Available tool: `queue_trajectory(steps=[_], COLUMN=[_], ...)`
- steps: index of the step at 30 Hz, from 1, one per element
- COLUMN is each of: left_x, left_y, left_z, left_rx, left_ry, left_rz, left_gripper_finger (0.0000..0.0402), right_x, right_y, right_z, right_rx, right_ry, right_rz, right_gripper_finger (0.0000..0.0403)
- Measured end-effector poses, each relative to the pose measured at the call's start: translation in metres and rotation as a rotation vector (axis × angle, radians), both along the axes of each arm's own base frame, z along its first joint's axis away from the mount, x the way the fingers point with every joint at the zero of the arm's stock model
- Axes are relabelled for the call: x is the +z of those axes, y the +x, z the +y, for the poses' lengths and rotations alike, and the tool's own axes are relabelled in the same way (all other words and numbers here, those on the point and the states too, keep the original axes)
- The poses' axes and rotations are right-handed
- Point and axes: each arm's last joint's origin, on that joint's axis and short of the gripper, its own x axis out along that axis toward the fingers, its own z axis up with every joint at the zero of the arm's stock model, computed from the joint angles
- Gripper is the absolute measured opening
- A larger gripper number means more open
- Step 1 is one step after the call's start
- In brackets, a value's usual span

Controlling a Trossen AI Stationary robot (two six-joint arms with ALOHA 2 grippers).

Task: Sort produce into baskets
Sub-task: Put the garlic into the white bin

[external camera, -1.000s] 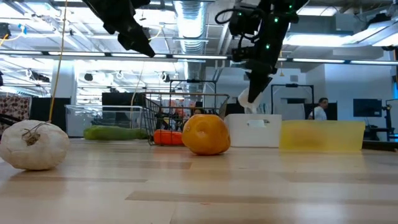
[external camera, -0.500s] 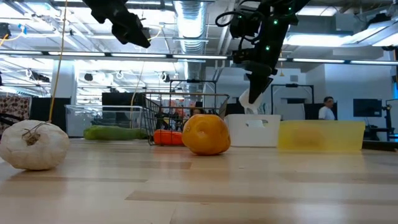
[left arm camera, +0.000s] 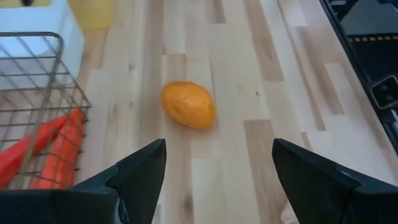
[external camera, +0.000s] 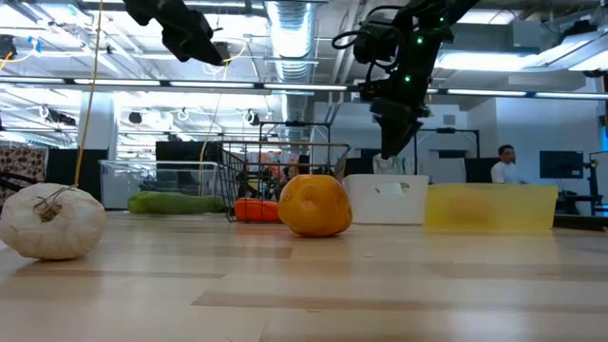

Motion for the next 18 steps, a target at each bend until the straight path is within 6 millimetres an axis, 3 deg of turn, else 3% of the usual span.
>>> queue_trajectory(steps=[11, 18], left_x=[-0.036, -0.067], left_y=[0.001, 0.016], left_z=[-0.053, -0.096], left_rx=[-0.189, -0.365], left_ry=[-0.067, -0.029], left_rz=[0.146, 0.169], left_gripper_finger=[0.0279, 0.0279], right_x=[0.0, 0.0], right_y=[0.001, 0.002], right_z=[0.003, 0.006], right_rx=[-0.032, -0.021], right_ry=[0.015, 0.023], right_rz=[-0.021, -0.024], right_gripper_finger=[0.0291, 0.0291])
